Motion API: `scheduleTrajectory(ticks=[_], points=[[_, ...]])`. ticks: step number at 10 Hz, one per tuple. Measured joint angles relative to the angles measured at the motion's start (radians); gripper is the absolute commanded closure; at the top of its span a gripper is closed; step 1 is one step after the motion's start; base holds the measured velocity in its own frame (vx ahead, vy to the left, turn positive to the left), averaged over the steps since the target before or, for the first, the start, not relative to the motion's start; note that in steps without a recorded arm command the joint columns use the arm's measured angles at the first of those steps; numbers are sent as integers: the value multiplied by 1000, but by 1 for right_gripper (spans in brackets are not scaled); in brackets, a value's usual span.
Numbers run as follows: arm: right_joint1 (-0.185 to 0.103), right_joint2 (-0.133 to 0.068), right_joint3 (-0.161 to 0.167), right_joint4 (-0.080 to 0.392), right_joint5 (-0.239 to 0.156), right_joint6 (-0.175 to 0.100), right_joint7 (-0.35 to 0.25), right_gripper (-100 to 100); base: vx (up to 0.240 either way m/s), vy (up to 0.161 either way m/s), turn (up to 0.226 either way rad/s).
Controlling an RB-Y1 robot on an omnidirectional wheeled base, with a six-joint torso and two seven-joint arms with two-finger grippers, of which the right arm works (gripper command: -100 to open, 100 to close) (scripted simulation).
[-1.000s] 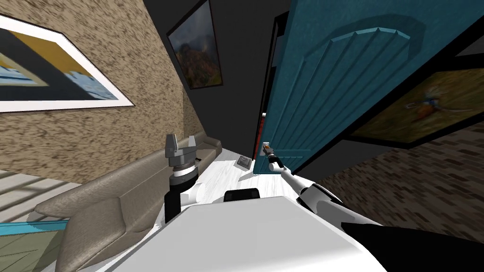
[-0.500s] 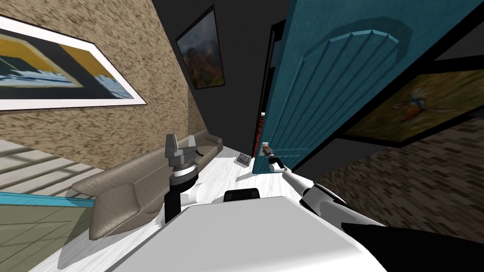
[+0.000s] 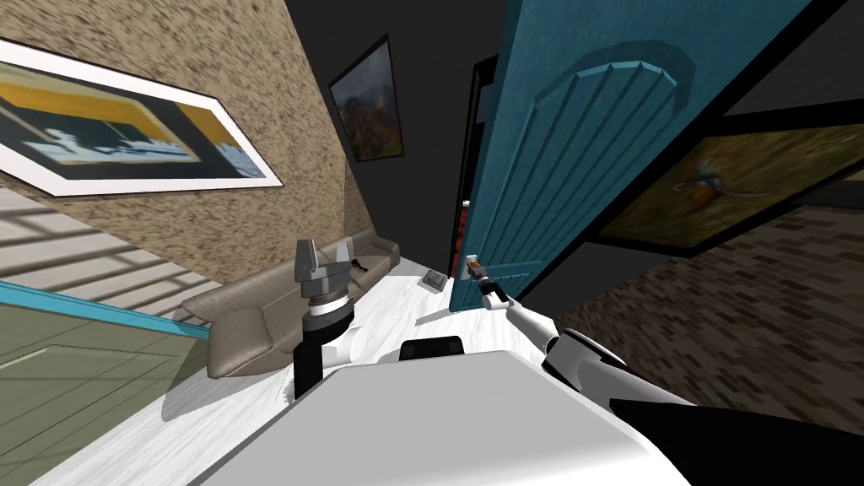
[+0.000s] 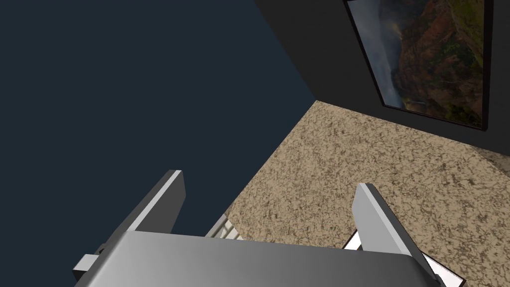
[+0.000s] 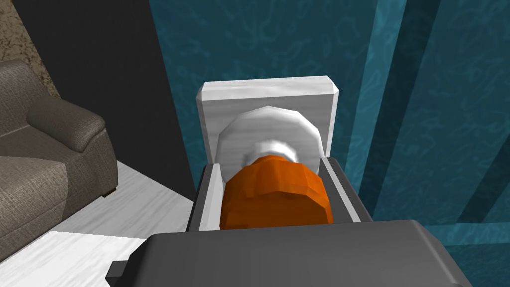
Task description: Pull the door open
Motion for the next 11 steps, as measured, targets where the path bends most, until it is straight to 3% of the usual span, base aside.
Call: scheduleTrajectory(ticks=[3, 11], points=[[6, -16, 27, -12, 3, -4, -18, 100, -121, -75, 69], [19, -111, 152, -71, 19, -67, -116, 100, -194, -113, 84]])
